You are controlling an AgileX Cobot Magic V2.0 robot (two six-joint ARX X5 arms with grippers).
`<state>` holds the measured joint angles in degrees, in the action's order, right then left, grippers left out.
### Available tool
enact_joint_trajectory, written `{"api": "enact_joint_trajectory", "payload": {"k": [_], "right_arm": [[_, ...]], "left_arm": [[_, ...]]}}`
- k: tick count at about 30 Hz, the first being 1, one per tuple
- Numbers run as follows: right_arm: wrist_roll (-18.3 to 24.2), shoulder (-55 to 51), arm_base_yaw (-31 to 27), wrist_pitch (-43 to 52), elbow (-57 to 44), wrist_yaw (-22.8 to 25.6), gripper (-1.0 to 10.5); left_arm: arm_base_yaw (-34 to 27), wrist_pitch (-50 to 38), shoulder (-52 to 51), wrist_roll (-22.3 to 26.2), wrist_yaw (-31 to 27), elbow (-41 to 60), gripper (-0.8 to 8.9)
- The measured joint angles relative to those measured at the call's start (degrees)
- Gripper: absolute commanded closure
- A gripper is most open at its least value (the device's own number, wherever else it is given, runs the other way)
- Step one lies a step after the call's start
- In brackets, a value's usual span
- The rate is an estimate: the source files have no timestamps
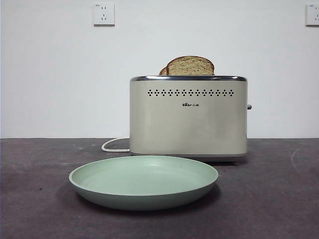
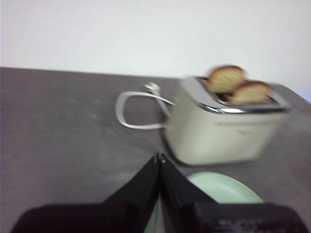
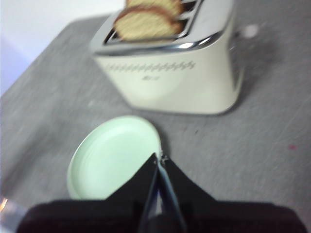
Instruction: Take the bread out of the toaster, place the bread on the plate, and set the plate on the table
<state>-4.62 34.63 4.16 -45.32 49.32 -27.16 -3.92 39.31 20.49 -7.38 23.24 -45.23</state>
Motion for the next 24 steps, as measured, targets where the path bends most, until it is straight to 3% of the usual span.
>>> {"api": "enact_joint_trajectory", "payload": {"k": [5,11,14,16,18,21,22,24], "right_arm": [[5.3,4.6,0.4,-11.0,9.3,-3.0,9.6],[7.9,5.0,2.2,-15.5,11.7,-3.2,9.6],[8.4,5.0,2.6,-15.5,11.7,-3.5,9.1],[8.5,5.2,2.6,-15.5,11.7,-4.1,7.8],[8.5,5.2,2.6,-15.5,11.7,-4.2,5.9],[8.5,5.2,2.6,-15.5,11.7,-4.2,3.7],[8.5,5.2,2.6,-15.5,11.7,-4.2,3.6],[8.5,5.2,2.6,-15.5,11.7,-4.2,3.5]], "left_arm": [[0.8,5.0,4.5,1.7,4.2,-5.2,8.20],[1.5,7.1,5.1,2.4,5.5,-7.0,8.19],[1.5,8.1,5.1,2.4,5.5,-7.0,8.13],[1.5,8.7,5.1,2.4,5.9,-7.0,8.02],[1.5,9.8,5.1,2.4,7.0,-7.0,6.54],[1.5,10.4,5.1,2.4,8.1,-7.0,2.69],[1.5,10.3,5.1,2.4,8.3,-7.0,2.07],[1.5,10.4,5.1,2.4,8.5,-7.0,1.93]]}}
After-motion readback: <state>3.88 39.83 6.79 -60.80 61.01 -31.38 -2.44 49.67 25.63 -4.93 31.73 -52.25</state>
